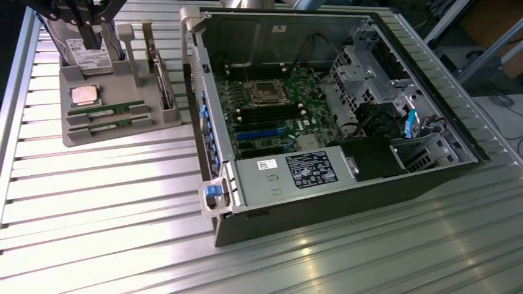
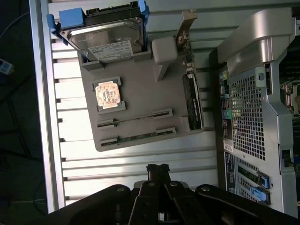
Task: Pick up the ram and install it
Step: 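Pick up the ram and move it above insertion slot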
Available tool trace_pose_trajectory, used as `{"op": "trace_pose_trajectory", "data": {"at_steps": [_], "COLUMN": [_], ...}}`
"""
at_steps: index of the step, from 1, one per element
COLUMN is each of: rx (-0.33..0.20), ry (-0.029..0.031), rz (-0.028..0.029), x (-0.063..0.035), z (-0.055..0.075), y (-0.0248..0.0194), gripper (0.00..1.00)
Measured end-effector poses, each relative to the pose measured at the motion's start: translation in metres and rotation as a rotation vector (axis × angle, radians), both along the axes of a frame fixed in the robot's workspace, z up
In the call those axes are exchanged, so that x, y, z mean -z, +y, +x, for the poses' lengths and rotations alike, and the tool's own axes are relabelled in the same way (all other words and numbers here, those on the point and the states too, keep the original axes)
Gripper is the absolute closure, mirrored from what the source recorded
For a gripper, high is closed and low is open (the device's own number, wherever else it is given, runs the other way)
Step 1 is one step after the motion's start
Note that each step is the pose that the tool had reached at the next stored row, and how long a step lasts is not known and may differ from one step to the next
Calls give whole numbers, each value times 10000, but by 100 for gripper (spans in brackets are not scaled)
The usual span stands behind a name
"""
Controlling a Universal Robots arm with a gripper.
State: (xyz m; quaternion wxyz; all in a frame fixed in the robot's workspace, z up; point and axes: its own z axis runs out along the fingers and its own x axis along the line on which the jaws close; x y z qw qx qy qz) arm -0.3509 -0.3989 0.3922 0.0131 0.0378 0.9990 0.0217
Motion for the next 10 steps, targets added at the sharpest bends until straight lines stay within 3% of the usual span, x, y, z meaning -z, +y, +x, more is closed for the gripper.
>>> {"op": "trace_pose_trajectory", "data": {"at_steps": [10], "rx": [-453], "ry": [0], "rz": [-11], "x": [1], "z": [-1], "y": [0], "gripper": [89]}}
